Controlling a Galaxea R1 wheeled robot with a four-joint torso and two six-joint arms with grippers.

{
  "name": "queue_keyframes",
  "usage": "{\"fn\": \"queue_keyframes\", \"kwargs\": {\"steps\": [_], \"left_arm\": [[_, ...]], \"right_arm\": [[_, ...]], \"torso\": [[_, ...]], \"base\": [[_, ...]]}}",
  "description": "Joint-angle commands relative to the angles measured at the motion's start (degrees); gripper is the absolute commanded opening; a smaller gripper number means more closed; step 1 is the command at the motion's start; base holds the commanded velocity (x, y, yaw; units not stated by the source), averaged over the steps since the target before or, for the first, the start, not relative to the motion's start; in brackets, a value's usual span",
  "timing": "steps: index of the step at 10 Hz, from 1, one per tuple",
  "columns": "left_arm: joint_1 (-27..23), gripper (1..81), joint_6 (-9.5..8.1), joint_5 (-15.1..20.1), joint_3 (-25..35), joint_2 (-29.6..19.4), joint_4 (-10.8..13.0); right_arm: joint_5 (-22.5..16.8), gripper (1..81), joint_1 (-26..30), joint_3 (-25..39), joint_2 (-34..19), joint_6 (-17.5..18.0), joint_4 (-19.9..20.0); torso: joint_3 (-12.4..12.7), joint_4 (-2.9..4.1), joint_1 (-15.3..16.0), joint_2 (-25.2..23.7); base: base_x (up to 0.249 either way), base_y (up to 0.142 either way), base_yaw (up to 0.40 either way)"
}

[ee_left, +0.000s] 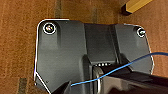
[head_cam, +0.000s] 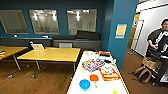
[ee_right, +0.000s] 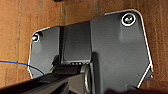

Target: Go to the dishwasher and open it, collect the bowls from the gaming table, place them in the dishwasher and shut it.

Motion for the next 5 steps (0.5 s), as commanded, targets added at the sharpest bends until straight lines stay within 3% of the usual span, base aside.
{"fn": "queue_keyframes", "kwargs": {"steps": [1, 3, 5], "left_arm": [[-2.22, 81.1, 0.44, 3.27, 1.56, -0.84, 0.26], [-2.14, 81.1, 0.35, 3.18, 6.02, -3.64, 0.26], [-1.87, 81.1, 0.35, 2.49, 17.23, -10.64, 0.17]], "right_arm": [[-2.01, 81.1, 1.74, 8.31, -4.94, 0.21, 0.49], [-1.75, 81.1, 1.82, 17.1, -10.3, 0.39, 0.84], [-0.52, 81.1, 2.0, 27.64, -17.41, 0.56, 0.93]], "torso": [[0.0, 0.0, 0.0, 0.0], [0.0, 0.0, -0.02, -0.02], [0.0, 0.0, -0.05, -0.02]], "base": [[0.0, 0.0, 0.0], [0.0, 0.0, 0.0], [0.0, 0.0, 0.0]]}}
